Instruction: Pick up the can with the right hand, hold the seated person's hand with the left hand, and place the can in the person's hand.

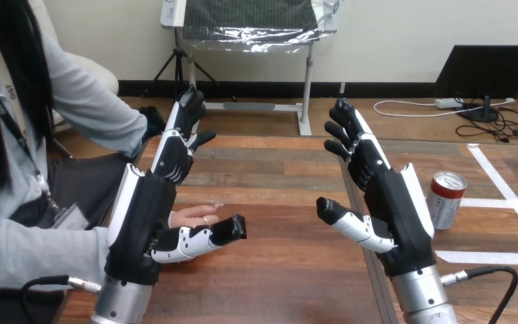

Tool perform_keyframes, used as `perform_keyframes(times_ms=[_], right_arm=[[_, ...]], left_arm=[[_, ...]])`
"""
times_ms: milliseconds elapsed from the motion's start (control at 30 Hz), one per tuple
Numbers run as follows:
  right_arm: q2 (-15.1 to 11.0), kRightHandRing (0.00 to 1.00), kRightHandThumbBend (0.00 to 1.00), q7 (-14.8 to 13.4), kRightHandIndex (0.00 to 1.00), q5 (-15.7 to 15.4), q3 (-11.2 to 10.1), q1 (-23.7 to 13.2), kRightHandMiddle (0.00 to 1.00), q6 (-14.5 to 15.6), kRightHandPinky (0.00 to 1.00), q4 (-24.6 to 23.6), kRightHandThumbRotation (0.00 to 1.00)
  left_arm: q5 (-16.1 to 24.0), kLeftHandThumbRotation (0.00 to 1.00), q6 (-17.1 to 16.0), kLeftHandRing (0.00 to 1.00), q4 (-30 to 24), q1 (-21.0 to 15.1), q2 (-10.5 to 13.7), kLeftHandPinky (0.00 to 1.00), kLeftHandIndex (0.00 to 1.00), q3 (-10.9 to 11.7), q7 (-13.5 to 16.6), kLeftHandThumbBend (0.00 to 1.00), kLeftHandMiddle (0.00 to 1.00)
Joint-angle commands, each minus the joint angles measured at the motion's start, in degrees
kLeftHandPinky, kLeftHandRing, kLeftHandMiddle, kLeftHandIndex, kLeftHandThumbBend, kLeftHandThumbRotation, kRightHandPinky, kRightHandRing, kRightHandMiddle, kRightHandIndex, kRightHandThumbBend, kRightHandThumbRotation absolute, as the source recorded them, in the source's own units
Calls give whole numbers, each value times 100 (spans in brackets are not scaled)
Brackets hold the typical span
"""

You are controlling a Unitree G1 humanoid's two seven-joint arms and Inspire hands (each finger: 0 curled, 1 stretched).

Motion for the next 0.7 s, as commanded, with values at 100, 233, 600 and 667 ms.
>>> perform_keyframes(times_ms=[100, 233, 600, 667], right_arm=[[-39, 93, 100, -37, 96, 52, -68, -415, 95, -100, 89, -25, 65], [-32, 93, 100, -35, 96, 60, -70, -419, 95, -133, 89, 6, 65], [-14, 93, 100, -21, 96, 82, -60, -391, 95, -108, 89, -26, 64], [-10, 93, 100, -31, 96, 75, -63, -386, 95, -107, 89, -28, 64]], left_arm=[[-112, 56, -89, 97, 30, -412, -15, 88, 99, 113, -60, 100, 100], [-112, 56, -88, 97, 29, -409, -14, 87, 99, 138, -85, 100, 100], [-132, 56, -76, 96, 17, -402, -2, 86, 98, 194, -151, 100, 100], [-158, 56, -69, 96, 7, -400, 2, 86, 98, 191, -171, 100, 100]])
